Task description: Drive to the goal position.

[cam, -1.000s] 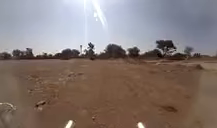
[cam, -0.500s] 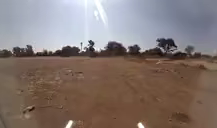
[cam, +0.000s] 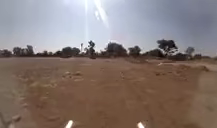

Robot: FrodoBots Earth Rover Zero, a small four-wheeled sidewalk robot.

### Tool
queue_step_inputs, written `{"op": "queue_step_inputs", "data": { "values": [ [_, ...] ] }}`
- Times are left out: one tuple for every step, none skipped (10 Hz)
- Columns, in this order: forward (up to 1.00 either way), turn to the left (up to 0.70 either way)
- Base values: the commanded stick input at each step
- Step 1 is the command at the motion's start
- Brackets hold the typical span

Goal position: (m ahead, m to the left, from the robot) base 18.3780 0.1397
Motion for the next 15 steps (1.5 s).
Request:
{"op": "queue_step_inputs", "data": {
  "values": [
    [0.50, -0.34],
    [0.50, -0.10],
    [0.50, 0.00],
    [0.50, 0.00],
    [0.50, 0.00],
    [0.50, 0.00],
    [0.50, 0.00],
    [0.50, 0.00],
    [0.50, 0.00],
    [0.50, 0.00],
    [0.50, 0.00],
    [0.50, 0.00],
    [0.50, 0.00],
    [0.50, 0.00],
    [0.50, 0.00]
  ]
}}
